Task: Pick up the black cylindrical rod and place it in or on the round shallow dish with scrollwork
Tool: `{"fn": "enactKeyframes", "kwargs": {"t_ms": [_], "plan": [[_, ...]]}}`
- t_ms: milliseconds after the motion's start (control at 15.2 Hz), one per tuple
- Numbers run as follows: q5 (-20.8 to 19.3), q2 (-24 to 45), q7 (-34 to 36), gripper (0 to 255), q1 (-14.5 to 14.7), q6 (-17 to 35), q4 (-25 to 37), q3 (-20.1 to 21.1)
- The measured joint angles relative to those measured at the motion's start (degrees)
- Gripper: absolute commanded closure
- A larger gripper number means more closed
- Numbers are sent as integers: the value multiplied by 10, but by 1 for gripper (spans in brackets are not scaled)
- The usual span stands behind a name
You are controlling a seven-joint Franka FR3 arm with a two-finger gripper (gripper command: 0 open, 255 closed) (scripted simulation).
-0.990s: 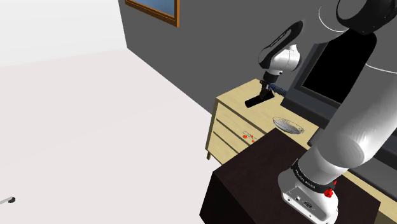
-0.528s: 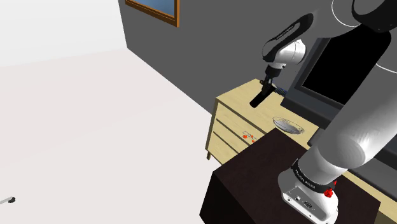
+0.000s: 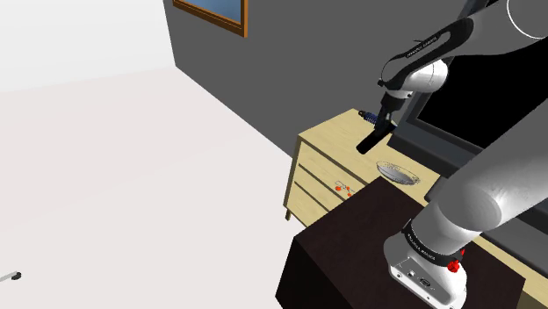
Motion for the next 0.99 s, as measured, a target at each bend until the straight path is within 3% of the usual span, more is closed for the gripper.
{"fn": "enactKeyframes", "kwargs": {"t_ms": [264,792,990], "plan": [[-79,-95,22,255,-44,-10,-75,-2],[-203,-280,1,255,-178,-74,-193,-5],[-215,-275,-5,255,-188,-55,-209,-16]]}}
